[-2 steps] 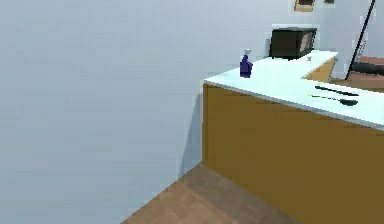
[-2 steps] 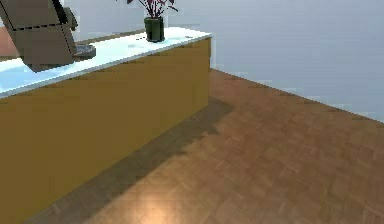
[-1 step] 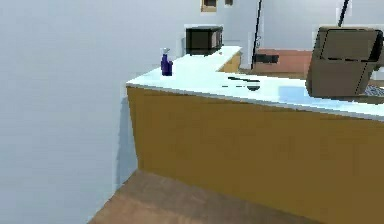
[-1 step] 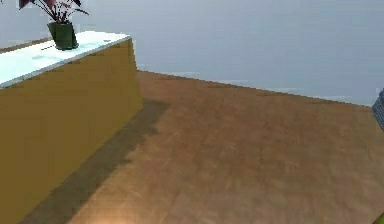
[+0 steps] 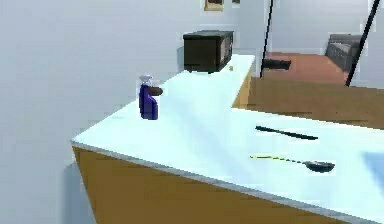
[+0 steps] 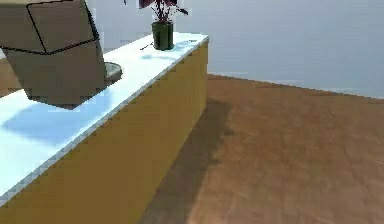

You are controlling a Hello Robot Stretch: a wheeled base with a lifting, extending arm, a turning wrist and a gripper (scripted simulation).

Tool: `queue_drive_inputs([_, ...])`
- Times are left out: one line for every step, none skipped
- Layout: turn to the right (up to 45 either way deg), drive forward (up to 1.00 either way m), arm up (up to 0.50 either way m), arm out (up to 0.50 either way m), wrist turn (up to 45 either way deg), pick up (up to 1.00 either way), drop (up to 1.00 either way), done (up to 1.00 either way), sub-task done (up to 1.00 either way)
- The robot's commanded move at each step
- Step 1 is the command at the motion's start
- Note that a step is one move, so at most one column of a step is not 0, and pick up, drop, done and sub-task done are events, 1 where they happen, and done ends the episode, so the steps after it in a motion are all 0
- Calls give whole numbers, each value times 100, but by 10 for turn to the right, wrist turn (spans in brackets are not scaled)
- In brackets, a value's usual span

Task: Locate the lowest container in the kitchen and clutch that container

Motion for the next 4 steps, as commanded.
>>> queue_drive_inputs([450,0,0,0,0,0,0,0,0])
queue_drive_inputs([450,0,0,0,0,0,0,0,0])
queue_drive_inputs([180,0,0,0,0,0,0,0,0])
queue_drive_inputs([0,100,0,0,0,0,0,0,0])
